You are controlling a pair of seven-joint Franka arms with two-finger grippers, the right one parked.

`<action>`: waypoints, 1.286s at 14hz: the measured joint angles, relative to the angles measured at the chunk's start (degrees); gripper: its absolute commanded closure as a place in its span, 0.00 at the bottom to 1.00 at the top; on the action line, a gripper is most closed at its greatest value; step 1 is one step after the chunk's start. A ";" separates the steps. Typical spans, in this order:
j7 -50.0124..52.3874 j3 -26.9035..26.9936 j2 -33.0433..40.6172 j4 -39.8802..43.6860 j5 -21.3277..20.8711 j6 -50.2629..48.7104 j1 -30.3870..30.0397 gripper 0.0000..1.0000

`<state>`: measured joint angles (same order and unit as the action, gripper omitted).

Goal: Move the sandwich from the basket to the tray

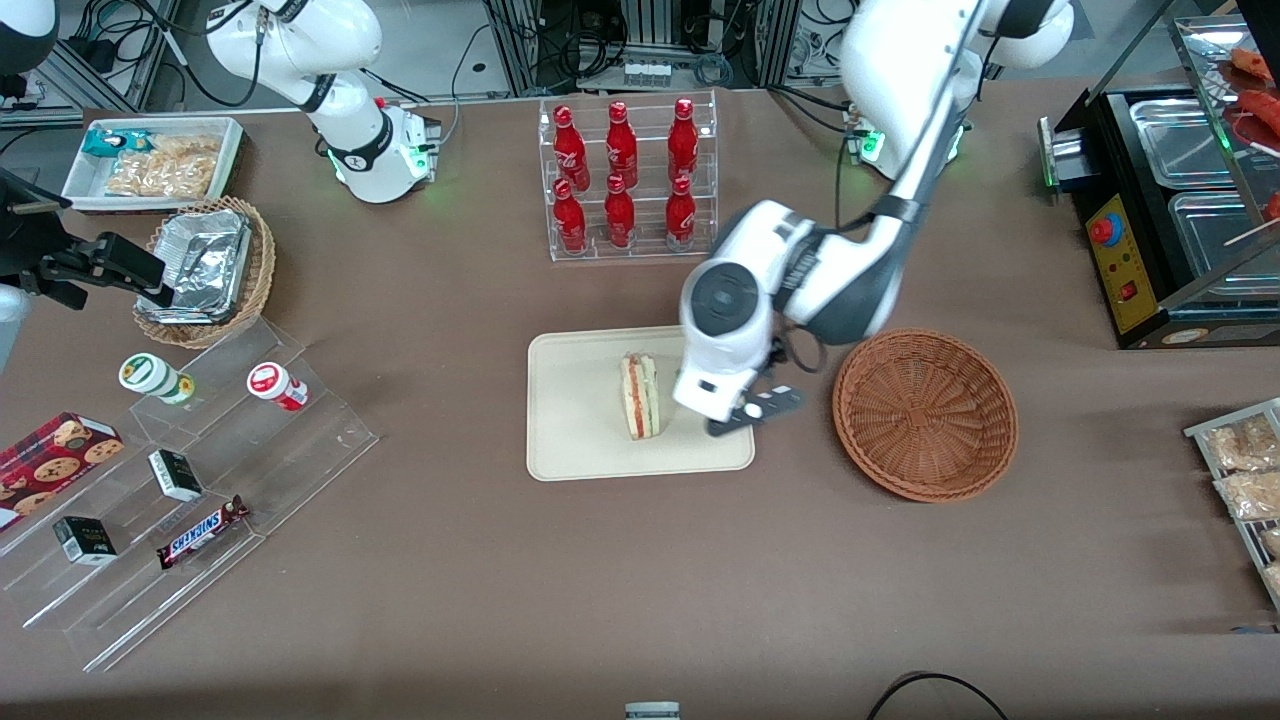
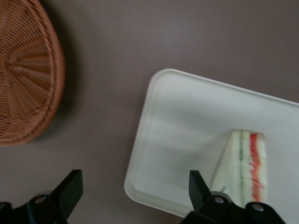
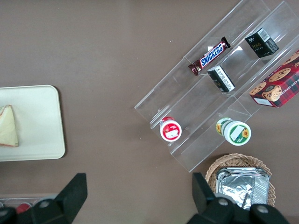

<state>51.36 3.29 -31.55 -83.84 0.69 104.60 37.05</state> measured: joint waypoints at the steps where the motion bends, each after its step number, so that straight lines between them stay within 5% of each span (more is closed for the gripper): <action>1: -2.76 0.05 1.17 -1.13 0.00 -0.55 -1.85 0.00; 13: -28.04 -0.36 18.04 -13.73 -0.01 -4.80 -18.60 0.00; 18: -33.71 -7.37 24.40 -15.25 -0.01 -10.01 -27.43 0.00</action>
<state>17.65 -4.08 -7.15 -99.09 0.68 94.59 9.62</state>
